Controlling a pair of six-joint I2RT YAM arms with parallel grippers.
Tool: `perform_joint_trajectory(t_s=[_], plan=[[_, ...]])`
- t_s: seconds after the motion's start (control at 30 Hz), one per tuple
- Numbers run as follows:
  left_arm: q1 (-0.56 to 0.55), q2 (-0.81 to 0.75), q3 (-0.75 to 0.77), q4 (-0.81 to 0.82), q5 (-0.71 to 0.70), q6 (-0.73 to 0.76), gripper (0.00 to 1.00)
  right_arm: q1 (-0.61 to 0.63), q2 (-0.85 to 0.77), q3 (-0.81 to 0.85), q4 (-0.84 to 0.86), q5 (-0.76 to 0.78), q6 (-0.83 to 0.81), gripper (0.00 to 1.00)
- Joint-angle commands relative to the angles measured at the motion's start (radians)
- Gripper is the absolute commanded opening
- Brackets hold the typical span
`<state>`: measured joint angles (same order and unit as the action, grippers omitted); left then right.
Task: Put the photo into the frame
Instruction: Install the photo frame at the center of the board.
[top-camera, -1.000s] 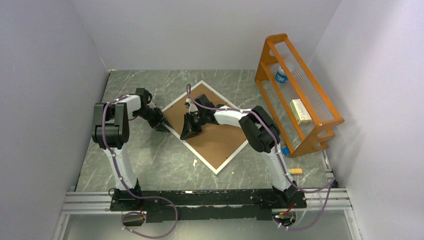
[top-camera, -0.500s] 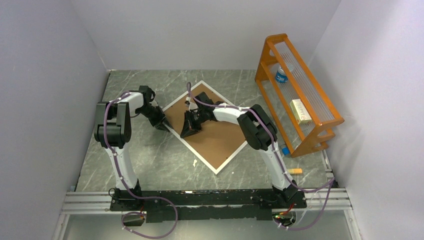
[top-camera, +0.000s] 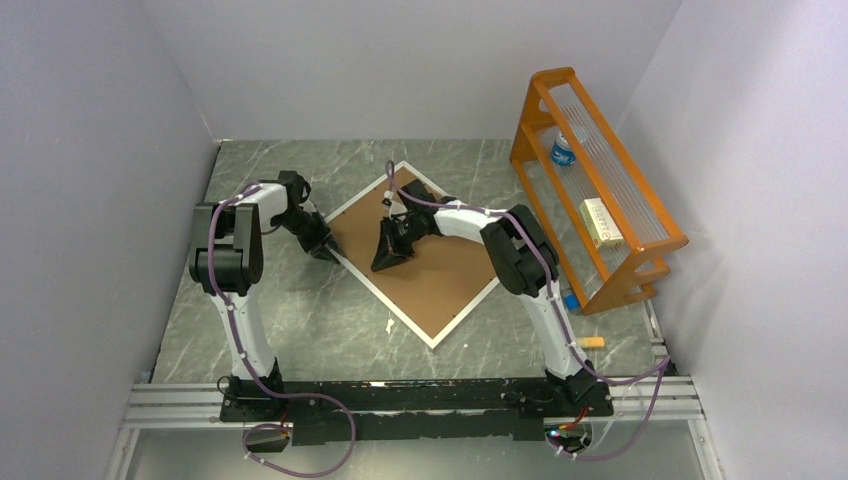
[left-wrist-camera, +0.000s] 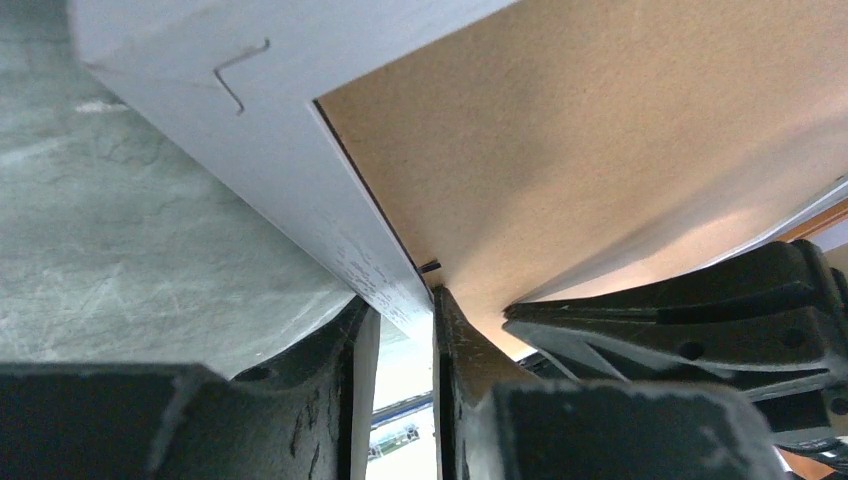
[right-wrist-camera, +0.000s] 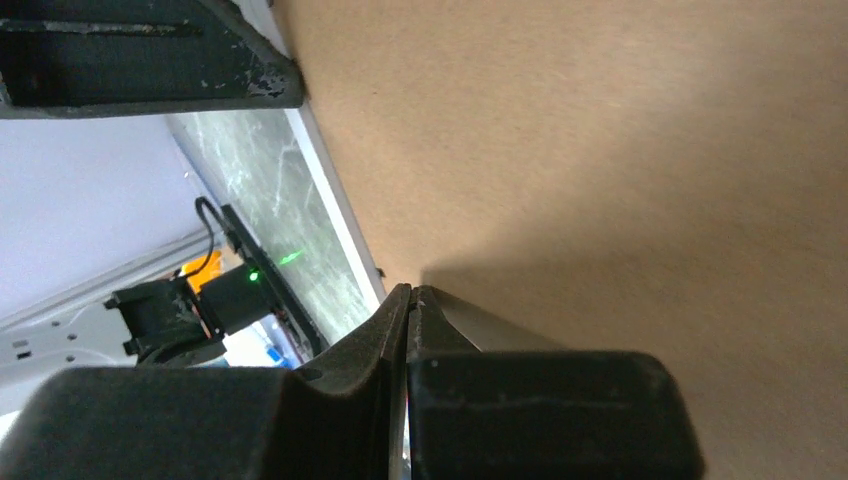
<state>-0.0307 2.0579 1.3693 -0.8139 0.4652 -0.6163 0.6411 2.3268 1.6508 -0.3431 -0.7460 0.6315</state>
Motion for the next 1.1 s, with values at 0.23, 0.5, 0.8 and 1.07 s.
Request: perform_joint_trajectory(t_s=[0.23, 0.5, 0.8, 1.07], plan=[[0.002, 0.024, -0.043, 0.007, -0.173, 0.105, 0.36, -0.003, -0.325, -0.317, 0.091, 0.075, -0.155, 0.14], [0.003, 0.034, -0.040, -0.001, -0.172, 0.120, 0.36, 0.084, -0.378, -0.415, 0.135, -0.094, -0.181, 0.15], [0.002, 0.038, -0.058, 0.002, -0.183, 0.119, 0.36, 0.099, -0.247, -0.348, -0.017, 0.014, -0.220, 0.13], [0.002, 0.038, -0.057, -0.004, -0.195, 0.121, 0.34, 0.062, -0.192, -0.360, -0.045, 0.075, -0.208, 0.12]])
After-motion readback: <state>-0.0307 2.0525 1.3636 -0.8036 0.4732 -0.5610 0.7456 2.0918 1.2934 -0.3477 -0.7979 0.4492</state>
